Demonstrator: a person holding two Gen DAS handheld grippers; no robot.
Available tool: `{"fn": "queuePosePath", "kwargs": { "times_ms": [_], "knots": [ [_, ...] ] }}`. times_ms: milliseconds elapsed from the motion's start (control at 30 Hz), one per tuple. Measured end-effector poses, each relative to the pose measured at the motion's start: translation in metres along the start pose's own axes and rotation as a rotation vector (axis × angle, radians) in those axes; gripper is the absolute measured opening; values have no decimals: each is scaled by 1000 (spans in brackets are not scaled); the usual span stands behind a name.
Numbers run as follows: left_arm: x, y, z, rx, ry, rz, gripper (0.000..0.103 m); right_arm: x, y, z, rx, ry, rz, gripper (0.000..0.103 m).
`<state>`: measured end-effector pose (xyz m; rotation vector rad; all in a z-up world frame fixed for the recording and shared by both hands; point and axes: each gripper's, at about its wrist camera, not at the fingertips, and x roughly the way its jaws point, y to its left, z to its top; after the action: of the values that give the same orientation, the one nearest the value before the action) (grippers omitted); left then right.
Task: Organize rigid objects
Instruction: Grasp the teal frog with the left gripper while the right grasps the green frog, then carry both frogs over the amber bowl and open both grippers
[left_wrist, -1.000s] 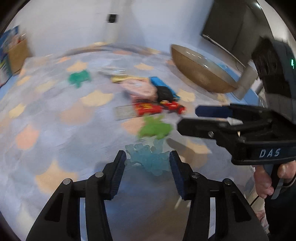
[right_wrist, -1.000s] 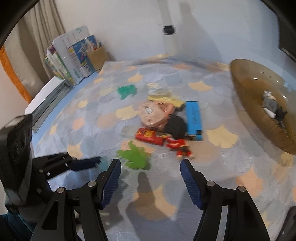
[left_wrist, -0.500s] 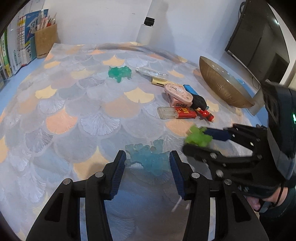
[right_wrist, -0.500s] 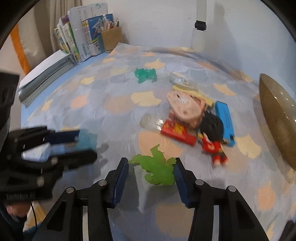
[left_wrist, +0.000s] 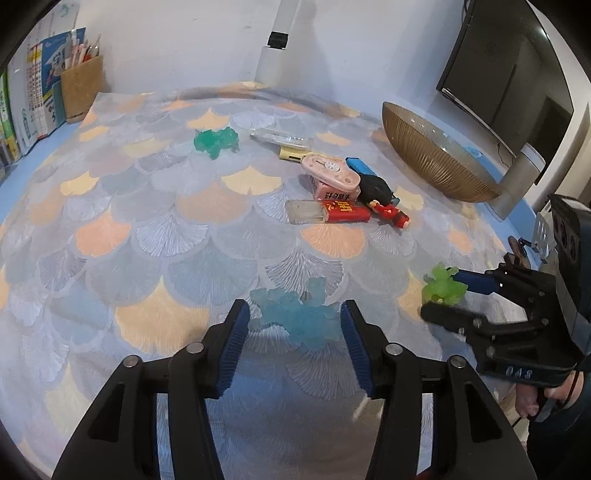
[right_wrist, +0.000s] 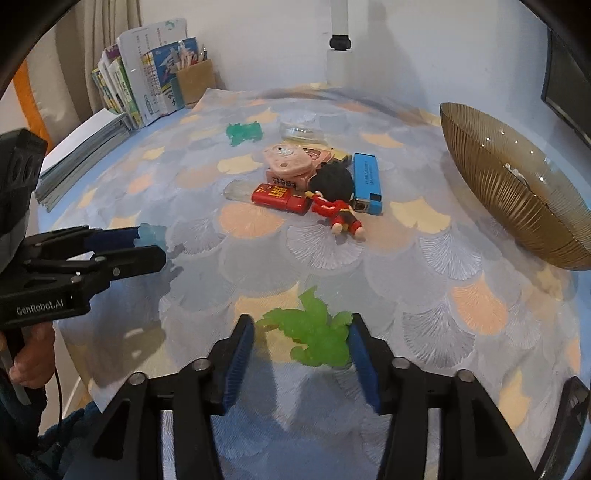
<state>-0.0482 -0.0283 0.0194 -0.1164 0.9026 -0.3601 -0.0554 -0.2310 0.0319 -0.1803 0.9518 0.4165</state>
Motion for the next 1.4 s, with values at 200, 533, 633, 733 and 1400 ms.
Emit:
{"fn": "queuePosePath", "kwargs": {
  "times_ms": [200, 533, 633, 733, 1400],
  "knots": [
    [1, -4, -1, 19, -10, 27, 59, -1, 0, -6, 45, -44, -7, 65],
    [-13, -27, 24, 62, -77, 42, 47, -29, -6, 5, 22, -117, -38, 48],
    [-21, -43, 51, 97, -128, 40, 47, -54, -24, 21, -4, -173, -96, 48],
    [-30, -69, 90, 130, -199, 30, 47, -79, -53, 41, -13, -218, -174, 48],
    [71, -206, 212, 158, -141, -187, 47, -120, -239, 86, 280, -223, -257, 49]
  ]
}}
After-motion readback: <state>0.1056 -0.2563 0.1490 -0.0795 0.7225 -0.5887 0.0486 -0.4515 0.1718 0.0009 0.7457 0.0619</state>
